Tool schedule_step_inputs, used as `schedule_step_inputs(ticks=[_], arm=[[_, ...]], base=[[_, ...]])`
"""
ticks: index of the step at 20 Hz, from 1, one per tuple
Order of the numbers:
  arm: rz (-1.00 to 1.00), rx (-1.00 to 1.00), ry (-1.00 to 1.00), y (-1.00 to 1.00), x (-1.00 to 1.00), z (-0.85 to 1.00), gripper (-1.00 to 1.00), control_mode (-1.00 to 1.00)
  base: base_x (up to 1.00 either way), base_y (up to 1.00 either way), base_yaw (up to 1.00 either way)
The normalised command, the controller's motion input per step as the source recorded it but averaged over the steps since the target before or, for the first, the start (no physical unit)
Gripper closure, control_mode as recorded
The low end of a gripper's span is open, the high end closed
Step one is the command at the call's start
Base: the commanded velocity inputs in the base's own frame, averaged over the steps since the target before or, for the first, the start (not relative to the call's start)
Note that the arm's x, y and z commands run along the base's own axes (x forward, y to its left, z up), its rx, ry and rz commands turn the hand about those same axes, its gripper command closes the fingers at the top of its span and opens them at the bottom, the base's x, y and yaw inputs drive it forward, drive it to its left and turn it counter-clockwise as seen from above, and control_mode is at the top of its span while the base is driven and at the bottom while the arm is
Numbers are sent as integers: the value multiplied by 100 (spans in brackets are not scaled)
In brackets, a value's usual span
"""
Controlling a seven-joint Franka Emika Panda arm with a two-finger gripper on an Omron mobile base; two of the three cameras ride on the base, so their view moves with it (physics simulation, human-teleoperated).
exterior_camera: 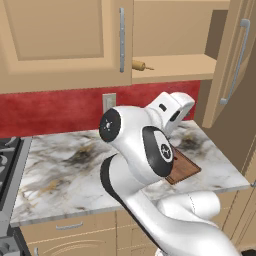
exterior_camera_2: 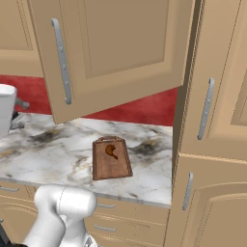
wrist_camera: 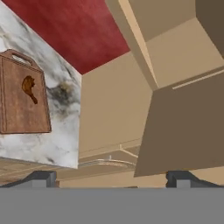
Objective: Open the cabinet, retrieve the rolling pin, and place it next to the meat on the cutting board to prepare for tenderizing.
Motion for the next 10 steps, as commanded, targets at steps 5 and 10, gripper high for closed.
schedule_step_inputs(ticks=[5,10], arm=[[5,-10,-13,0,14,0,-100,-100],[5,-3,-7,0,13,0,-100,-100]], base=[[0,0,0],[0,0,0]])
